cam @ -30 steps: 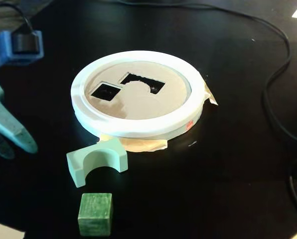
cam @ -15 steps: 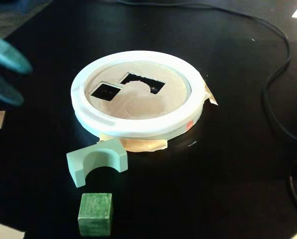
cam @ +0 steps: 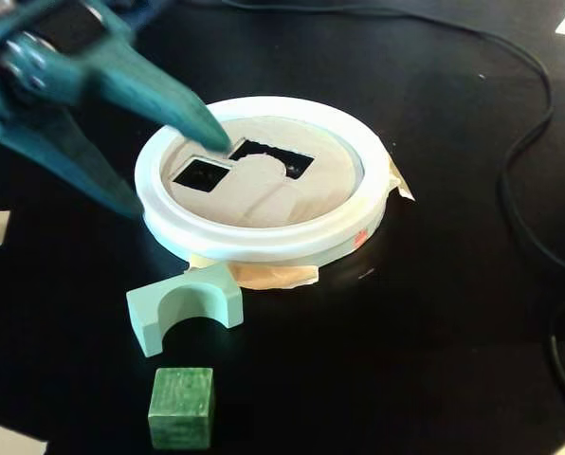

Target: Pick up the square block and drop it in corresponding square shaped hole

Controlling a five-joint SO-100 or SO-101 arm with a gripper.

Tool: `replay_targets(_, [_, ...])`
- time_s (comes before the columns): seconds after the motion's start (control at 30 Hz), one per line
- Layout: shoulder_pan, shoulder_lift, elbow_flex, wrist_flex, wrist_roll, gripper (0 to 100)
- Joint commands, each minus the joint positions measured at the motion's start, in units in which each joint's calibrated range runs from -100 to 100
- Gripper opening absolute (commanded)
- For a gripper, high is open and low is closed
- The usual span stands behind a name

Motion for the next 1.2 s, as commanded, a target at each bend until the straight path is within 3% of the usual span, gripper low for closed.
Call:
replay_targets(0.0, [1.1, 7.7, -10.3, 4.6, 3.8, 84])
replay_targets(0.23, [6.5, 21.3, -15.8, 8.8, 4.6, 84])
replay_targets(0.57, [5.9, 31.8, -16.8, 10.0, 4.8, 83])
replay_targets(0.73, [6.6, 32.6, -16.8, 10.2, 7.4, 83])
replay_targets(1.17, [5.6, 39.7, -18.7, 9.0, 7.5, 82])
